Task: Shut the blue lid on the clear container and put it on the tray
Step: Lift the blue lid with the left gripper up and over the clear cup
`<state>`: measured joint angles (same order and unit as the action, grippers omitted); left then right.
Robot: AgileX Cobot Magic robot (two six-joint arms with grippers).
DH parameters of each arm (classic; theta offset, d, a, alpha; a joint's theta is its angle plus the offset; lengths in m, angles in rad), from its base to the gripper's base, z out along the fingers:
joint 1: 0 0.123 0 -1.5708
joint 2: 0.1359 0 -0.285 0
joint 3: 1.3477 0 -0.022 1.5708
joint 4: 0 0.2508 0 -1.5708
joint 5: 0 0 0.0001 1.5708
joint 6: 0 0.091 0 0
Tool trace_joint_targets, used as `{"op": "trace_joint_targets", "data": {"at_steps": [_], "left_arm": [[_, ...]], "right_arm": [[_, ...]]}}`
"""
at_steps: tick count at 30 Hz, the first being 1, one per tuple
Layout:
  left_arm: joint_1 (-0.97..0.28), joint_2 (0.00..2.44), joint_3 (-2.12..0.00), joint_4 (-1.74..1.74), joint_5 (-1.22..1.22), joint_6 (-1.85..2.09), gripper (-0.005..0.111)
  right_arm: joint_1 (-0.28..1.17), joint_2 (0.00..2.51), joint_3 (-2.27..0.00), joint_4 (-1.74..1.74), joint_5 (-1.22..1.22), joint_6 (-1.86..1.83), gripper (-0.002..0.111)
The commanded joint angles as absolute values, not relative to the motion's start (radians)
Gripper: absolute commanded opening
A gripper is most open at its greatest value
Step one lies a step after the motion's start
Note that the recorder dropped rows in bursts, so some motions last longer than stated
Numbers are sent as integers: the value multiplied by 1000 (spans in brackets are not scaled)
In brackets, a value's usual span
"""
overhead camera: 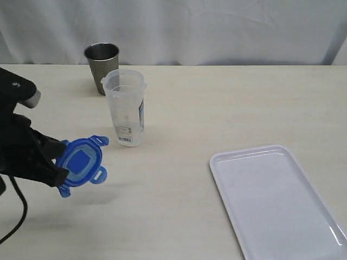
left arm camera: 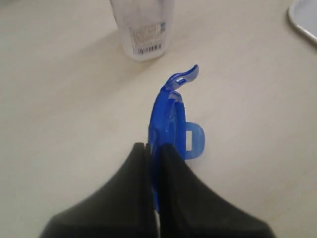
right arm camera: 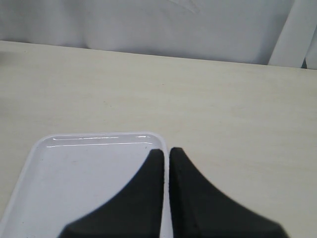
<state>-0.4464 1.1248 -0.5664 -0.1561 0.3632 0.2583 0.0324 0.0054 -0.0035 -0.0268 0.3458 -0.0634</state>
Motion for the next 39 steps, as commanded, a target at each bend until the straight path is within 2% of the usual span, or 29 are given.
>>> {"op": "trace_joint_targets", "data": {"at_steps": [1, 6, 11, 14, 16, 19, 26, 34, 39], "left_arm": [[-454, 1006, -572, -15, 325, 265, 0], [-454, 950, -582, 231, 150, 265, 0], [-454, 948, -672, 419, 107, 265, 0], [-454, 988, -720, 613, -77, 265, 0], [-450, 1058, -776, 699, -110, 286, 0], [-391, 1225, -882, 699, -105, 325, 0], [-313, 1446, -1075, 695, -126, 352, 0], [-297, 1712, -1271, 699, -184, 413, 0], [-299, 1787, -1293, 696, -257, 413, 0]], "right_arm": [[26, 0, 0, -31, 342, -65, 4], [26, 0, 0, -31, 342, -65, 4], [26, 0, 0, -31, 342, -65, 4], [26, 0, 0, -31, 342, -63, 4], [26, 0, 0, -31, 342, -63, 4], [26, 0, 0, -31, 342, -63, 4], [26, 0, 0, -31, 342, -63, 4], [26, 0, 0, -31, 342, -65, 4], [26, 0, 0, -31, 342, -65, 4]]}}
